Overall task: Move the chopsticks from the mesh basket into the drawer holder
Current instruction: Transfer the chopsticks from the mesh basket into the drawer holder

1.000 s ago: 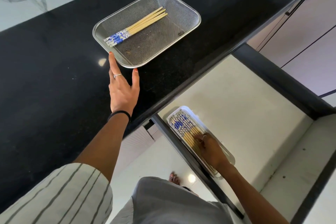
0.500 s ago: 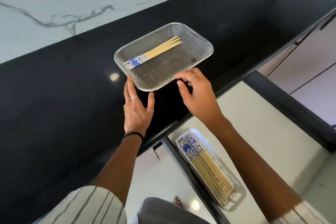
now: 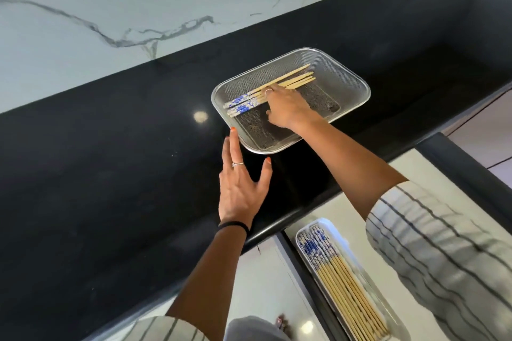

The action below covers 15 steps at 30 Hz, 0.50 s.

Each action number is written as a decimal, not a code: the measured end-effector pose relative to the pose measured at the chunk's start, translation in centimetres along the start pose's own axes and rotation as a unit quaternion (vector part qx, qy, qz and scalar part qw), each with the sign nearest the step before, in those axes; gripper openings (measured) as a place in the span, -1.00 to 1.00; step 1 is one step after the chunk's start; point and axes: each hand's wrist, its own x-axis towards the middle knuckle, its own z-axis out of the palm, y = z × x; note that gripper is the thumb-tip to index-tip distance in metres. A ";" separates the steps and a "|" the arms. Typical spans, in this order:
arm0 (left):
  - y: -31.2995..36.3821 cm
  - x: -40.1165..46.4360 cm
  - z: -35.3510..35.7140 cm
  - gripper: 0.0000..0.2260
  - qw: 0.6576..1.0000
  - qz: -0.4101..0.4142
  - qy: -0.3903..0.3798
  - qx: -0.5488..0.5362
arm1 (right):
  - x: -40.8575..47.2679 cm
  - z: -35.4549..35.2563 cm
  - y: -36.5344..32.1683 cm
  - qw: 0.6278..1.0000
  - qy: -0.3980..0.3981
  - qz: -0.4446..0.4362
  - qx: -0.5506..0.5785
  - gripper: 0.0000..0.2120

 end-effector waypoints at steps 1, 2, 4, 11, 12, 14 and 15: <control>0.0 0.0 0.0 -0.23 1.000 0.000 0.001 0.001 | 0.1 0.1 0.0 1.000 0.022 -0.001 -0.008 -0.51; 0.0 0.0 0.1 -0.23 1.000 -0.002 0.002 0.002 | 0.2 0.2 -0.1 0.999 0.032 -0.002 -0.013 -0.51; 0.0 0.0 0.1 -0.24 1.000 -0.003 0.002 0.003 | 0.4 0.2 0.0 0.999 0.028 -0.005 -0.016 -0.44; 0.1 0.1 0.0 -0.23 1.000 -0.007 -0.001 0.001 | 0.9 0.3 -0.1 0.995 -0.001 -0.018 -0.098 -0.43; 0.1 0.1 0.0 -0.23 1.000 -0.008 -0.002 0.001 | 0.7 0.3 0.0 0.994 -0.002 -0.023 -0.108 -0.47; 0.1 0.1 0.0 -0.23 1.000 -0.008 -0.005 0.002 | 0.2 0.1 0.3 0.990 0.007 -0.040 -0.134 -0.56; 0.1 0.1 0.0 -0.22 1.000 -0.008 -0.007 0.004 | -0.1 -0.1 0.5 0.989 0.012 -0.050 -0.142 -0.59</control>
